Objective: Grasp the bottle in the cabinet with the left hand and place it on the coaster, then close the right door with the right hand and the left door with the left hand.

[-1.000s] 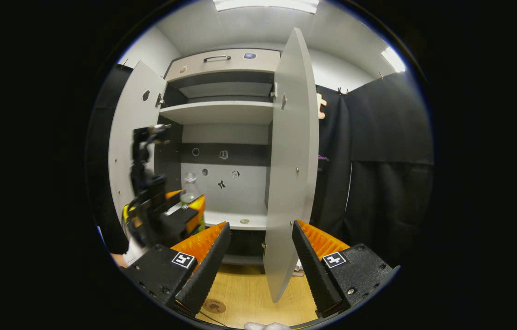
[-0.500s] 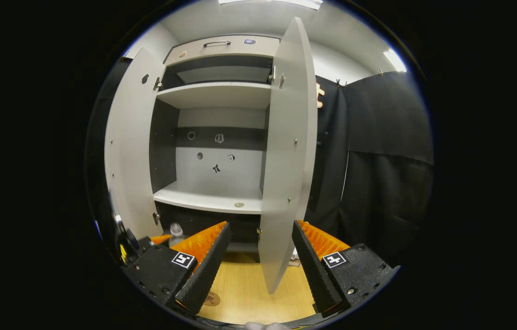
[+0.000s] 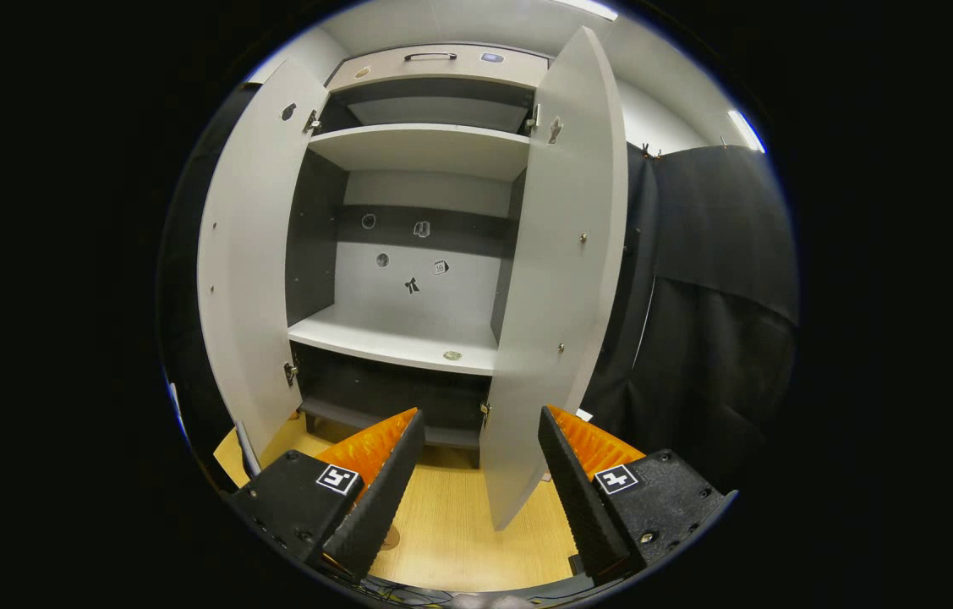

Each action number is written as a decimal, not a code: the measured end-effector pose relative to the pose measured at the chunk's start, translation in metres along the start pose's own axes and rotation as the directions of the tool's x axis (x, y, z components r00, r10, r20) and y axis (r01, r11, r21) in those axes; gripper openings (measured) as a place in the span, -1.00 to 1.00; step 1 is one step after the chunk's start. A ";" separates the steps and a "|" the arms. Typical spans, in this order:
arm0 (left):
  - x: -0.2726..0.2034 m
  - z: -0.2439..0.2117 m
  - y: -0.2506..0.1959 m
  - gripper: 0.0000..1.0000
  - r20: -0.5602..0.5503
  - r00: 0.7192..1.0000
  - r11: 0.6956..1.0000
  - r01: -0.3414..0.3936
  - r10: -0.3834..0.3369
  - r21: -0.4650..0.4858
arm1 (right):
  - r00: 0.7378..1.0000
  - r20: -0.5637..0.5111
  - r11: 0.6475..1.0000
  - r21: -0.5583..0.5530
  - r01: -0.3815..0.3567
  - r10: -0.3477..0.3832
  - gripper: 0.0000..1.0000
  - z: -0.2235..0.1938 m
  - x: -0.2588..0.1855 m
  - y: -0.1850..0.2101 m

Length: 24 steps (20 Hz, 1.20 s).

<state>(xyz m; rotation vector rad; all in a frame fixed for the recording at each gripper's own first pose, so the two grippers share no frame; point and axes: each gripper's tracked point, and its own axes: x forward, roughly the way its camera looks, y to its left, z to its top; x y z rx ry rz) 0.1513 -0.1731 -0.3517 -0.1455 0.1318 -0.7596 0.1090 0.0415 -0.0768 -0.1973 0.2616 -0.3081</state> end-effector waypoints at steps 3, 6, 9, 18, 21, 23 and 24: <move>0.000 0.000 -0.004 0.48 0.051 0.998 0.999 0.018 -0.020 0.029 | 1.000 -0.019 1.000 -0.018 -0.002 0.002 0.67 -0.006 0.001 0.002; -0.002 -0.001 -0.006 0.48 0.063 0.998 0.999 0.028 -0.030 0.040 | 0.999 -0.031 1.000 -0.026 -0.012 0.011 0.67 -0.007 0.002 0.006; -0.008 -0.003 -0.008 0.48 0.049 0.998 0.999 0.032 -0.034 0.033 | 0.999 -0.028 0.999 -0.034 -0.022 0.021 0.67 -0.006 0.003 0.008; -0.021 0.047 -0.009 0.94 0.069 0.998 0.992 -0.022 0.013 0.124 | 0.998 0.010 0.998 -0.016 -0.064 0.064 0.67 -0.001 0.001 0.003; -0.020 0.088 -0.012 0.93 0.085 0.996 0.993 -0.049 0.040 0.111 | 0.995 0.030 0.996 0.010 -0.091 0.090 0.67 0.001 0.000 -0.010; -0.016 0.113 -0.014 0.92 0.055 0.996 0.994 -0.079 0.075 0.077 | 0.992 0.051 0.993 0.032 -0.113 0.112 0.67 0.005 -0.002 -0.024; -0.015 0.126 -0.012 0.92 0.032 0.993 0.992 -0.117 0.115 0.058 | 0.990 0.064 0.991 0.044 -0.128 0.125 0.67 0.007 -0.002 -0.033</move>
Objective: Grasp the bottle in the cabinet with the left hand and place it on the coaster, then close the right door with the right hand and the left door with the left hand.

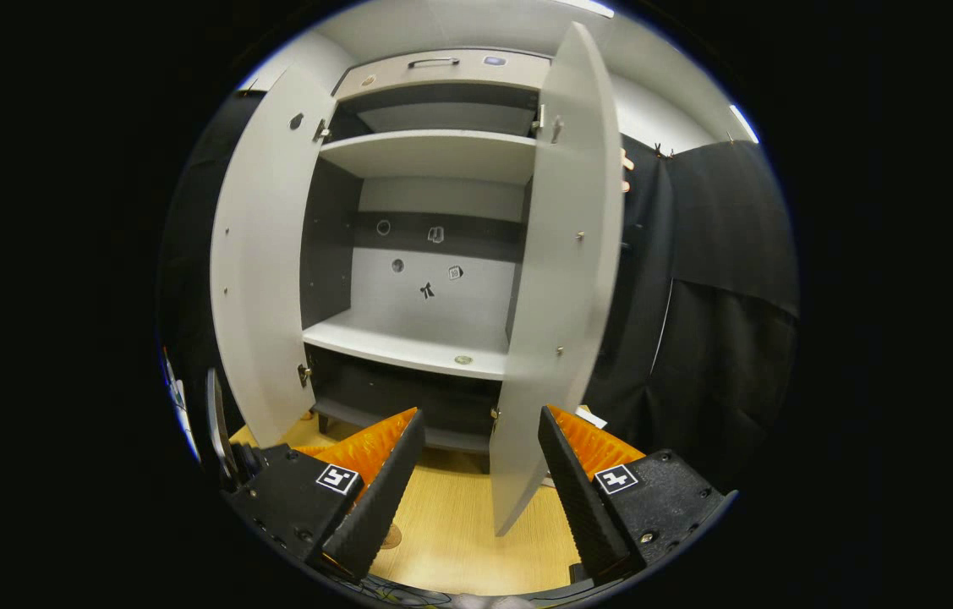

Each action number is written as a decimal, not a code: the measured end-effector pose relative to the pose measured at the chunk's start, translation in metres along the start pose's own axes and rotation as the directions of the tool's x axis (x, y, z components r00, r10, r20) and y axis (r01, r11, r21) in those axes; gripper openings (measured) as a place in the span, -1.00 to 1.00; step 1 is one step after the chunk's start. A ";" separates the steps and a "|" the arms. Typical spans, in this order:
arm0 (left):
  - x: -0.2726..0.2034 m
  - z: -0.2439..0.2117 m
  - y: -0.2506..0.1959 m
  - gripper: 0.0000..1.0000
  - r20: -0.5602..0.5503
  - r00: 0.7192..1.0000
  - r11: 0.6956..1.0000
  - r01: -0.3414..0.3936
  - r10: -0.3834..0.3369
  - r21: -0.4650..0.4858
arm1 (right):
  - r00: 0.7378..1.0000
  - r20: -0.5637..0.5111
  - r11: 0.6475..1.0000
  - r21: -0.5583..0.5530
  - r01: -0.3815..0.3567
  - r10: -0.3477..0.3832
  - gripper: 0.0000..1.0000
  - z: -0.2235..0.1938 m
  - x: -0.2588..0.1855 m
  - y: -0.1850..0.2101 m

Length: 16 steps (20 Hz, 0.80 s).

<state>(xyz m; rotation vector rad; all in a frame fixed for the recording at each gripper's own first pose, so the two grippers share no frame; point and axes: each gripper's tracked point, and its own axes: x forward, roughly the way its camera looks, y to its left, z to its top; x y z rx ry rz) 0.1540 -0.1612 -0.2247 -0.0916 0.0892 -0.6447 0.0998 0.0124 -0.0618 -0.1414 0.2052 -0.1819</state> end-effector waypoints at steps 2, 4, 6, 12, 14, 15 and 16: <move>0.006 0.029 0.004 0.93 -0.017 0.996 0.995 -0.092 0.092 -0.032 | 0.999 0.028 1.000 0.019 -0.023 0.023 0.67 0.007 -0.003 -0.024; 0.011 0.064 0.005 0.93 0.009 0.984 0.982 -0.179 0.180 -0.058 | 0.998 0.053 0.999 0.026 -0.045 0.043 0.67 0.015 -0.004 -0.054; 0.013 0.092 0.003 0.94 0.020 0.966 0.964 -0.255 0.257 -0.075 | 0.995 0.074 0.996 0.046 -0.076 0.072 0.67 0.024 -0.003 -0.084; -0.009 0.138 -0.006 0.94 0.028 0.896 0.897 -0.443 0.443 0.000 | 0.985 0.121 0.989 0.070 -0.129 0.119 0.67 0.038 0.016 -0.170; -0.018 0.151 -0.009 0.94 0.046 0.881 0.882 -0.471 0.470 0.022 | 0.986 0.119 0.988 0.083 -0.129 0.118 0.67 0.036 0.026 -0.192; -0.023 0.155 -0.011 0.93 0.045 0.873 0.873 -0.486 0.485 0.028 | 0.987 0.114 0.987 0.094 -0.127 0.116 0.67 0.034 0.033 -0.201; -0.028 0.158 -0.014 0.93 0.044 0.868 0.868 -0.496 0.495 0.032 | 0.986 0.115 0.986 0.104 -0.130 0.118 0.66 0.034 0.038 -0.207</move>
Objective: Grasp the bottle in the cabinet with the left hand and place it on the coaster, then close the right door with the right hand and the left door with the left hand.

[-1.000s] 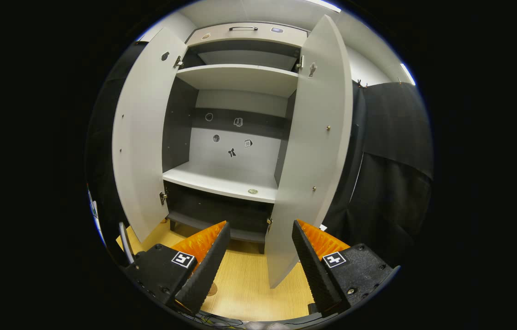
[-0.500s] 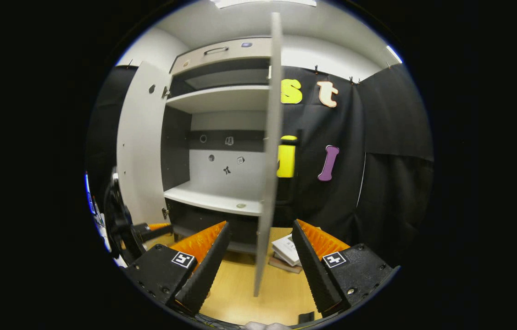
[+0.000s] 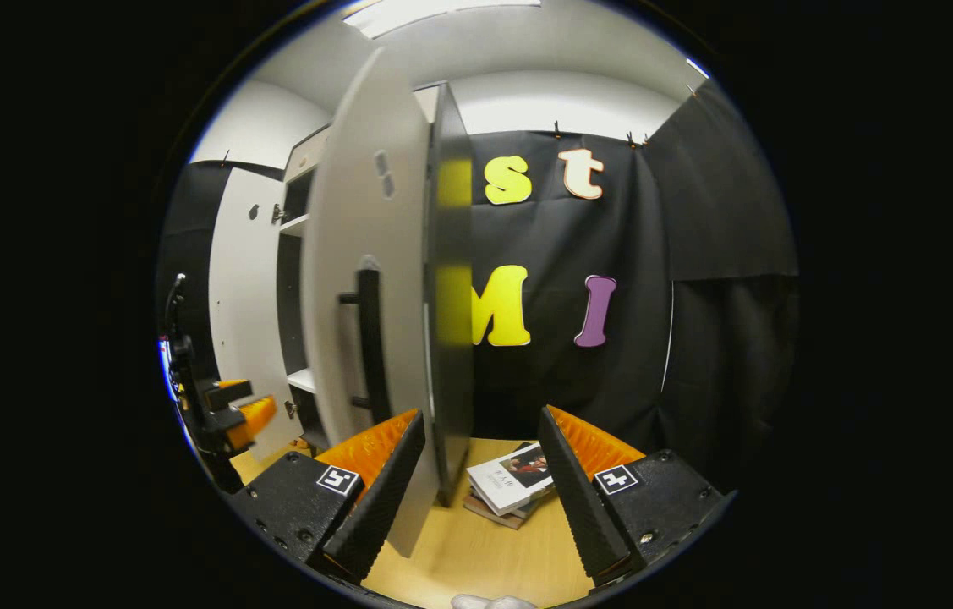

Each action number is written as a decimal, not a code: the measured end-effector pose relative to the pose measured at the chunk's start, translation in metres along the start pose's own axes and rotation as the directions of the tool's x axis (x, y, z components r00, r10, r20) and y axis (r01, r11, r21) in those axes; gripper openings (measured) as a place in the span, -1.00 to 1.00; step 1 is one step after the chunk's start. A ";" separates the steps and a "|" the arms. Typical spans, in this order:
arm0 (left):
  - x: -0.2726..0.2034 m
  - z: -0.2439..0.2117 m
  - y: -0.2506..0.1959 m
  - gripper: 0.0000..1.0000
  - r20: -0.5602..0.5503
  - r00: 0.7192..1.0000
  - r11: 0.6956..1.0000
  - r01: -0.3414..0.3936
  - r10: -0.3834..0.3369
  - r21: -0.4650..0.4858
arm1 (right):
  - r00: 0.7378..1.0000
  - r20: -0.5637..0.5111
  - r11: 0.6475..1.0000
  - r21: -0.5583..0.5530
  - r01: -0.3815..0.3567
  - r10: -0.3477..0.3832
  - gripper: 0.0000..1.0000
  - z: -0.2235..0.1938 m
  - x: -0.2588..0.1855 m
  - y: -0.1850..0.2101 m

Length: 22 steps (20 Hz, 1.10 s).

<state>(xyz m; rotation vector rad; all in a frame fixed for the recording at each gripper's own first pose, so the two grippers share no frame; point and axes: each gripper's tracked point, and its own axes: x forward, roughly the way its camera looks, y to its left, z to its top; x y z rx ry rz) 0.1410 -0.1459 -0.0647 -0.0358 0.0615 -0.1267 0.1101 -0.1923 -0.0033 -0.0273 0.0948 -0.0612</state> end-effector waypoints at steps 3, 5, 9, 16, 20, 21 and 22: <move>-0.011 0.012 0.005 0.92 0.011 0.999 0.999 -0.030 0.030 0.016 | 1.000 -0.005 1.000 0.019 -0.007 0.007 0.66 0.002 0.017 -0.011; -0.017 0.018 0.013 0.92 0.025 0.998 0.998 -0.053 0.052 0.025 | 1.000 0.008 0.999 0.027 -0.029 0.028 0.66 0.013 0.031 -0.005; -0.022 0.023 0.031 0.92 0.019 0.998 0.997 -0.068 0.068 0.027 | 0.995 0.051 0.996 0.018 -0.087 0.086 0.67 0.037 0.048 0.030; -0.014 0.028 0.079 0.92 0.045 0.997 0.998 -0.065 0.064 0.018 | 0.997 0.076 0.998 -0.055 -0.006 0.010 0.53 0.052 0.045 0.065; -0.002 0.016 0.104 0.92 0.031 0.999 1.000 -0.031 0.031 0.006 | 0.998 0.043 0.999 0.009 0.042 -0.042 0.59 0.045 0.045 0.088; 0.002 0.013 0.111 0.92 0.028 0.999 1.000 -0.021 0.021 0.010 | 0.998 0.036 0.999 0.024 0.043 -0.044 0.59 0.044 0.045 0.098; 0.004 0.009 0.116 0.92 0.028 1.000 1.000 -0.012 0.012 0.015 | 0.999 0.030 0.999 0.030 0.039 -0.040 0.59 0.044 0.046 0.110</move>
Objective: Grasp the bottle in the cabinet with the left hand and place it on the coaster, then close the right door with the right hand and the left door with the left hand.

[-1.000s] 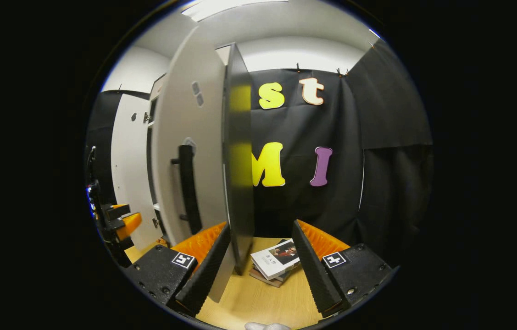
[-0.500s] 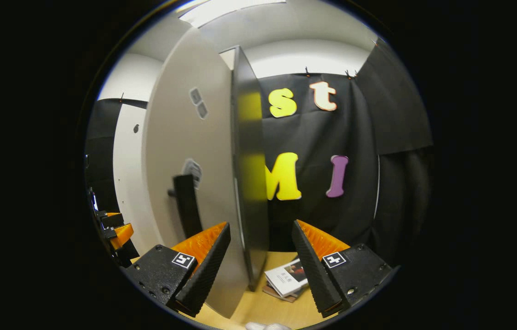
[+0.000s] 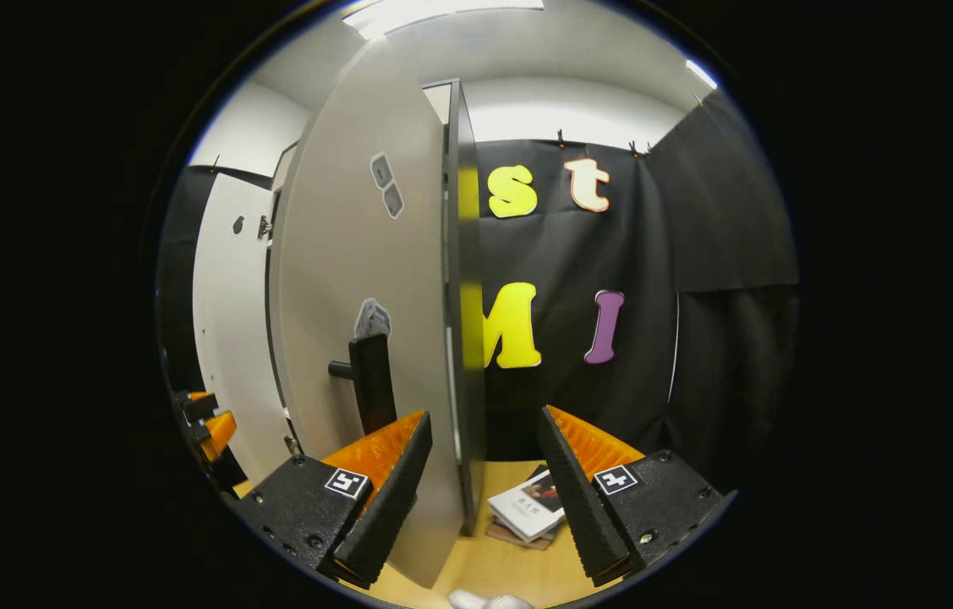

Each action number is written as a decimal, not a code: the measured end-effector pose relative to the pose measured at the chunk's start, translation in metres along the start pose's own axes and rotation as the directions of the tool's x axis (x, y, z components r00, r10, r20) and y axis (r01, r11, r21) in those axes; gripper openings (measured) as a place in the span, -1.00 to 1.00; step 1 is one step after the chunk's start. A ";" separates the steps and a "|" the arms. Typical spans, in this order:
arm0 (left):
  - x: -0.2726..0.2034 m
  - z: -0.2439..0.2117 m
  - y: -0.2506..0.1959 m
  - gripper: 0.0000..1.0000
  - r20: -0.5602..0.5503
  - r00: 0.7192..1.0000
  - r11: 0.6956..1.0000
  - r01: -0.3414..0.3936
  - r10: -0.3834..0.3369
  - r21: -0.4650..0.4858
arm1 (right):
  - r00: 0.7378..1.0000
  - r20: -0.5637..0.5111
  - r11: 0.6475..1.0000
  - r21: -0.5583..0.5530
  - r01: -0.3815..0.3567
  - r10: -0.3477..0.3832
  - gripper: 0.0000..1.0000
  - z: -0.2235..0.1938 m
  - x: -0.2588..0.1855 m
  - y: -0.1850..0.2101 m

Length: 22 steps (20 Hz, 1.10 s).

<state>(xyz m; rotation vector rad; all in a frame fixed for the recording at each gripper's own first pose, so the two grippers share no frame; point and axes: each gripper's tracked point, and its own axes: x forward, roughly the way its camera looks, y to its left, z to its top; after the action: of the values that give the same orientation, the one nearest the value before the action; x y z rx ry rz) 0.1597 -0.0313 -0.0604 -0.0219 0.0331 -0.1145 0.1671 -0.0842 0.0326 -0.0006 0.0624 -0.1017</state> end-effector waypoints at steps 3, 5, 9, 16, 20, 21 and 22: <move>0.007 -0.010 0.015 0.92 -0.002 1.000 1.000 0.028 -0.028 0.008 | 1.000 0.011 1.000 -0.006 -0.005 0.005 0.59 -0.003 0.005 0.039; 0.010 -0.012 0.025 0.92 0.000 0.999 0.999 0.045 -0.045 0.015 | 1.000 0.022 1.000 -0.030 -0.001 0.001 0.60 -0.005 0.015 0.063; 0.010 -0.017 0.041 0.92 0.008 0.998 0.998 0.066 -0.066 0.022 | 0.992 -0.024 0.992 -0.029 -0.124 0.123 0.59 -0.020 0.027 0.131; 0.005 -0.021 0.067 0.92 0.012 0.997 0.997 0.069 -0.070 0.015 | 0.966 -0.074 0.963 -0.091 -0.253 0.247 0.60 -0.044 0.019 0.203; 0.002 -0.018 0.072 0.92 0.021 0.997 0.997 0.071 -0.071 0.009 | 0.962 -0.087 0.961 -0.081 -0.265 0.258 0.60 -0.052 0.012 0.213; 0.000 -0.016 0.074 0.92 0.024 0.997 0.997 0.071 -0.071 0.009 | 0.961 -0.095 0.960 -0.083 -0.268 0.260 0.60 -0.054 0.011 0.216; -0.001 -0.013 0.079 0.92 0.030 0.997 0.998 0.066 -0.066 0.011 | 0.959 -0.102 0.958 -0.083 -0.273 0.264 0.60 -0.057 0.010 0.219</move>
<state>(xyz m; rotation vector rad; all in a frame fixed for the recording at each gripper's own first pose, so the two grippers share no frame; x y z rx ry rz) 0.1671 0.0475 -0.0756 -0.0152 0.0017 -0.1802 0.1955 0.1328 -0.0258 -0.0842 0.1570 0.1740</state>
